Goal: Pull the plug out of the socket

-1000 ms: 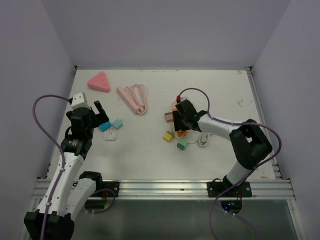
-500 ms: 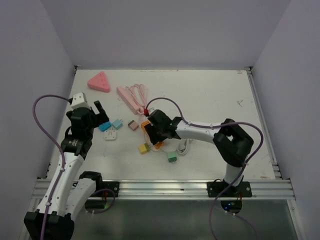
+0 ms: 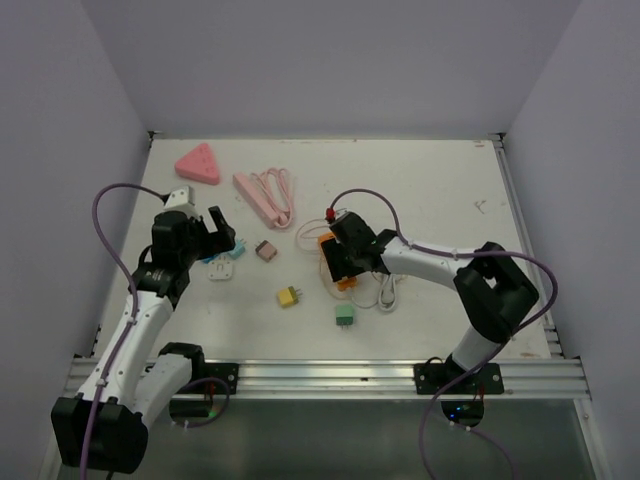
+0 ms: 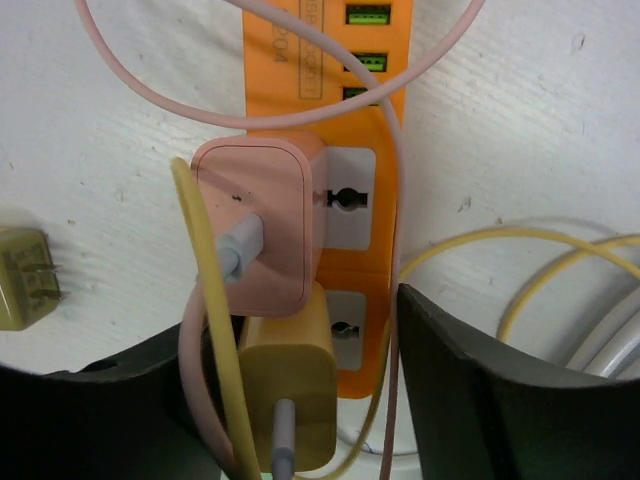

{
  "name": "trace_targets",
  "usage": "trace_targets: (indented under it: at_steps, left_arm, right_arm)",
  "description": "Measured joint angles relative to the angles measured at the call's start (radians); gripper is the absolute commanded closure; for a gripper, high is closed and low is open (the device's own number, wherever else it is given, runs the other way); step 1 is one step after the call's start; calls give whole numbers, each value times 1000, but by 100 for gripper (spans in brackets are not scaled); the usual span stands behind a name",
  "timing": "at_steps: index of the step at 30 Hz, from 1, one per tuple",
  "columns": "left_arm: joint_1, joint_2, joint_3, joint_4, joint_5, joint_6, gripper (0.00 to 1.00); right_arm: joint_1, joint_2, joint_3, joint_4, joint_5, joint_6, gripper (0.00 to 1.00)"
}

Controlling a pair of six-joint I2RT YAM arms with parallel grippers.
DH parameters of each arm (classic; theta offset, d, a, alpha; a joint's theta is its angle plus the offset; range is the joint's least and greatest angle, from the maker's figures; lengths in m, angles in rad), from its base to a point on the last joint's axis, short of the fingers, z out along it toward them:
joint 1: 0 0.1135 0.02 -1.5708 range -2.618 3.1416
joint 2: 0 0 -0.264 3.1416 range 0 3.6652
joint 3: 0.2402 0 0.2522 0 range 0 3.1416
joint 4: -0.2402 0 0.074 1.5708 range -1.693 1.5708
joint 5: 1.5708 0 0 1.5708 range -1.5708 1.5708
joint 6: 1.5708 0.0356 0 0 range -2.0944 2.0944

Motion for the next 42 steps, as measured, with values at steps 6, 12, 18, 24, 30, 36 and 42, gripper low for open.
trace_targets:
  at_steps: [6, 12, 18, 24, 30, 36, 42]
  left_arm:
    - [-8, 52, 0, 19, 143, -32, 0]
    - [-178, 87, -6, 38, 171, -151, 0]
    - [-396, 171, -14, 68, 109, -299, 1]
    - [-607, 311, 48, 69, -20, -391, 4]
    - [-754, 441, 164, 86, -129, -448, 7]
    - [-850, 595, 291, 80, -240, -472, 9]
    - [-905, 689, 371, 58, -332, -479, 12]
  right_arm:
    - [0, -73, -19, -79, 0, 0, 18]
    - [0, -168, -13, -117, -1, 1, 22]
    - [-5, -294, -23, -113, -3, 28, 34]
    - [-103, -463, -126, -70, -17, 80, 59]
    - [-273, -478, -280, 12, -133, 130, 75]
    - [-326, -456, -433, 151, -304, 188, 76]
    - [-331, -399, -497, 344, -436, 241, 74]
